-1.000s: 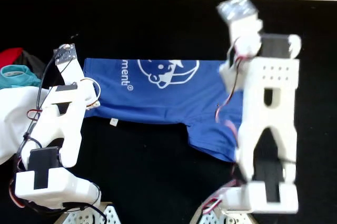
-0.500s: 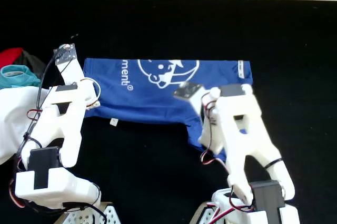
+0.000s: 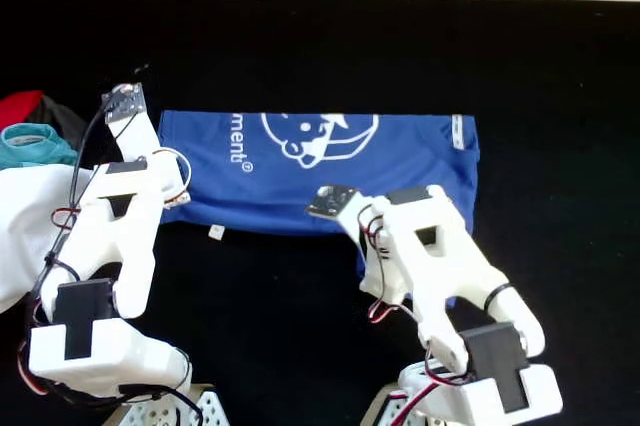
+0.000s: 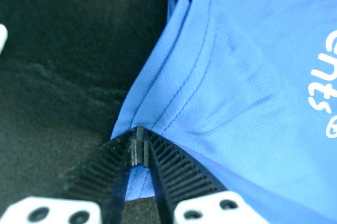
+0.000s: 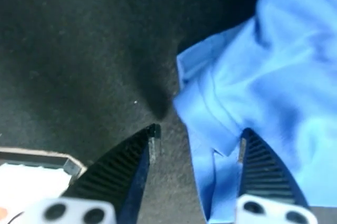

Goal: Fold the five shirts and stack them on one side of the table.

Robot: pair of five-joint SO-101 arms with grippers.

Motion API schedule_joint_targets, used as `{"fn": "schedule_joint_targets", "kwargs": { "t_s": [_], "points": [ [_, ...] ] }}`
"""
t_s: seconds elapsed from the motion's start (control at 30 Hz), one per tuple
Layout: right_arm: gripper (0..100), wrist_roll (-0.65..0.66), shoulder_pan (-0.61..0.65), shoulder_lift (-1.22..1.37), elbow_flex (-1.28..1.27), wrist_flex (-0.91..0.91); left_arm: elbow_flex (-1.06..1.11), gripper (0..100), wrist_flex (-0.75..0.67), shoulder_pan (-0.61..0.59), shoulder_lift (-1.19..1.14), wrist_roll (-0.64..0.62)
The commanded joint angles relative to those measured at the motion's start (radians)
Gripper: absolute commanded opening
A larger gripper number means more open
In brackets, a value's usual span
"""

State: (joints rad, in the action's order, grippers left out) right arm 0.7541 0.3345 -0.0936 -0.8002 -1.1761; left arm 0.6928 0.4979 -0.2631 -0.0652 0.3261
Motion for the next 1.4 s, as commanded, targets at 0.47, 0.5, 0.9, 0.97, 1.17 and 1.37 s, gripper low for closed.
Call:
{"fn": "schedule_joint_targets", "kwargs": {
  "t_s": [0.47, 0.5, 0.9, 0.97, 1.17, 1.37],
  "points": [
    [1.4, 0.012, -0.101, 0.143, 0.041, 0.094, -0.005, 1, -0.029, 0.004, 0.004, -0.006],
    [0.4, 0.012, -0.111, 0.143, 0.058, 0.088, -0.005, 1, -0.029, 0.004, 0.004, -0.006],
    [0.6, 0.015, -0.263, 0.153, 0.618, -0.185, -0.005, 1, -0.029, 0.004, 0.004, -0.006],
    [0.6, 0.015, -0.272, 0.162, 0.69, -0.186, -0.005, 1, -0.029, 0.004, 0.004, -0.006],
    [0.6, 0.009, -0.274, 0.358, 0.937, -0.182, -0.005, 1, -0.029, 0.004, 0.004, -0.006],
    [5.0, -0.044, -0.274, 0.627, 1.259, -0.237, -0.005, 1, -0.029, 0.004, 0.004, -0.006]
  ]
}}
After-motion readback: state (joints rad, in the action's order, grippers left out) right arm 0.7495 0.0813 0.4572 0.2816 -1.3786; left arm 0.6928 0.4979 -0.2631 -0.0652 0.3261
